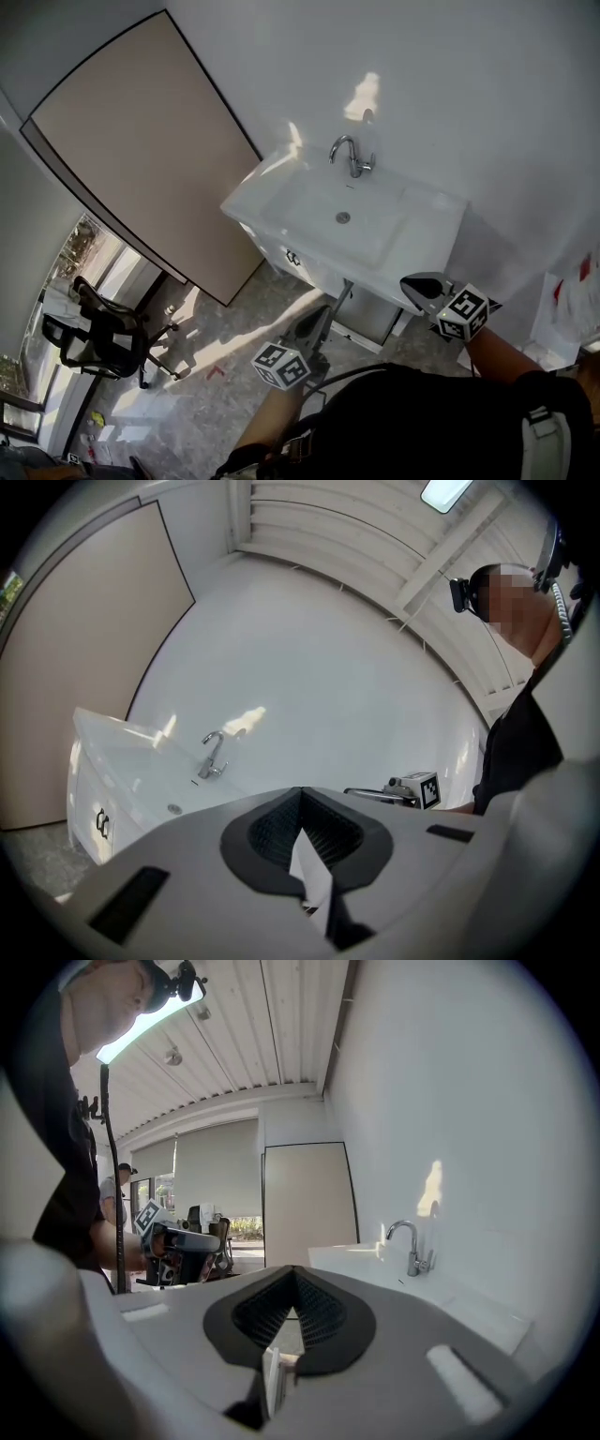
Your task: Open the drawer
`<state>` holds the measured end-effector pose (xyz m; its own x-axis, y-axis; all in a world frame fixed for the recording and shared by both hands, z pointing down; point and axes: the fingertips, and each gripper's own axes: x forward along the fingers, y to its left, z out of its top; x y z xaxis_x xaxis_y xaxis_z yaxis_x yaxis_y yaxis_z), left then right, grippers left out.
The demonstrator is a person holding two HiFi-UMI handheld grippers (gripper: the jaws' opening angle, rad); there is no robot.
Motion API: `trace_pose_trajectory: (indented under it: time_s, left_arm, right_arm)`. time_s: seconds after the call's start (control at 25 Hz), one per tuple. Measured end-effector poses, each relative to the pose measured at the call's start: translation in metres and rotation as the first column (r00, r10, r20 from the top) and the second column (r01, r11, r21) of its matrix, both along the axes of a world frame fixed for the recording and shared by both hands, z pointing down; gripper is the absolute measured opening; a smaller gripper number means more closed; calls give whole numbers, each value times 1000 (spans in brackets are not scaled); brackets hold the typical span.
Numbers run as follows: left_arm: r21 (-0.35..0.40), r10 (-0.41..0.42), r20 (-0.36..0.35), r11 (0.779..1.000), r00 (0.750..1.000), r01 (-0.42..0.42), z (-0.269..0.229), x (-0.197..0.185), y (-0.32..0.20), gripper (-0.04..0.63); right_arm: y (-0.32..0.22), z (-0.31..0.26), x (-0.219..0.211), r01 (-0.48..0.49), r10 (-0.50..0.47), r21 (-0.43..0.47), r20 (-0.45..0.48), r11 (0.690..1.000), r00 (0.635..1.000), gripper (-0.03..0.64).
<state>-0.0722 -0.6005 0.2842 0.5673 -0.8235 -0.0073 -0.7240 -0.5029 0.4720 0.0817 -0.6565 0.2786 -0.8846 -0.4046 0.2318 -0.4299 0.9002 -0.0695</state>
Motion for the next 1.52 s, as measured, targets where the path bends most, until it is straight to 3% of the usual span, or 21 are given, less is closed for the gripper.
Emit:
trace_pose_trajectory:
  time_s: [0.2,0.4,0.84,1.12,1.52]
  left_arm:
    - [63,-15,13,998,1000,14,-41,-8,7,2]
    - [112,-53,70,993,996,45,-77,-19,17,2]
    - [223,-116,159,972,980,79,-131,-23,27,2]
    - [236,-132,170,968,977,90,-137,-19,30,2]
    - [223,-132,174,971,976,91,-138,-18,31,2]
  right_arm:
    - [1,-40,0,17,-19,43,35,999,999,-2]
    - [5,-78,4,27,-31,52,80,998,996,-2]
    - [3,-120,17,4,-9,61,82,998,997,-2]
    - [1,-127,28,0,-5,53,110,999,994,-3]
    - [3,-124,26,20,-26,78,82,997,996,-3]
